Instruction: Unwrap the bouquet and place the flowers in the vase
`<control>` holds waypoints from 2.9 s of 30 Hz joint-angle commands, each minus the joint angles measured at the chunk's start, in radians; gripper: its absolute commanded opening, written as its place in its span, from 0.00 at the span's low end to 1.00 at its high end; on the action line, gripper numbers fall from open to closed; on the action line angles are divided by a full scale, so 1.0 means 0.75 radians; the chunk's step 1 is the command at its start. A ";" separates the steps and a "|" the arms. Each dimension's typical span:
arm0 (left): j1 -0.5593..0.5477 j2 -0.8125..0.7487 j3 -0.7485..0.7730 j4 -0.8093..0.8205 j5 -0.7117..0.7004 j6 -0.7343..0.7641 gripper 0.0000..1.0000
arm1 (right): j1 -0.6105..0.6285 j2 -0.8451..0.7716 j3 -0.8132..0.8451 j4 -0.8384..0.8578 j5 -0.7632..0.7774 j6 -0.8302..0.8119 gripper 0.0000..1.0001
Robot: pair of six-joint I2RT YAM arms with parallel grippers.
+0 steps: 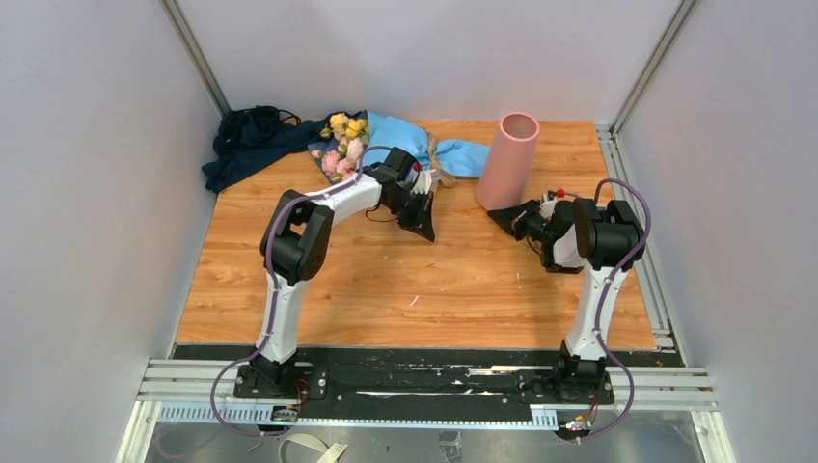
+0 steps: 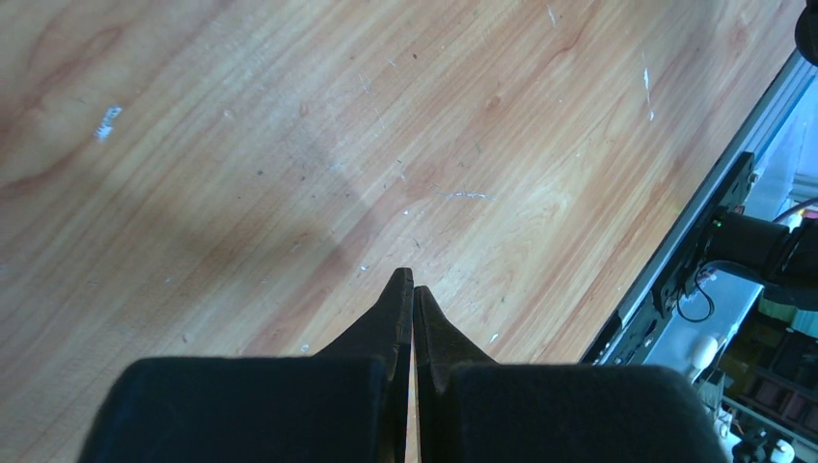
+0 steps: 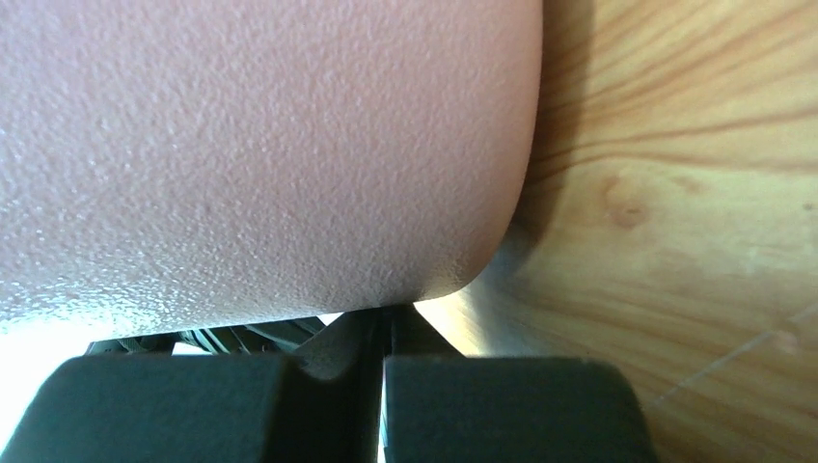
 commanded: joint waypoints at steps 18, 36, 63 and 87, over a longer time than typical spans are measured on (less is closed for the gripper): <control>0.026 0.315 0.416 0.373 0.088 -0.427 0.00 | 0.025 -0.380 -0.212 -0.388 -0.011 -0.177 0.00; -0.091 0.604 0.624 0.890 0.062 -0.772 0.00 | 0.005 -0.816 -0.019 -1.236 -0.093 -0.539 0.00; 0.025 -0.225 -0.029 0.289 -0.396 -0.203 0.28 | 0.493 -0.974 0.407 -2.213 0.483 -1.335 0.00; 0.274 -0.016 0.325 0.114 -0.882 -0.452 0.87 | 0.945 -0.509 1.267 -2.731 1.109 -1.772 0.78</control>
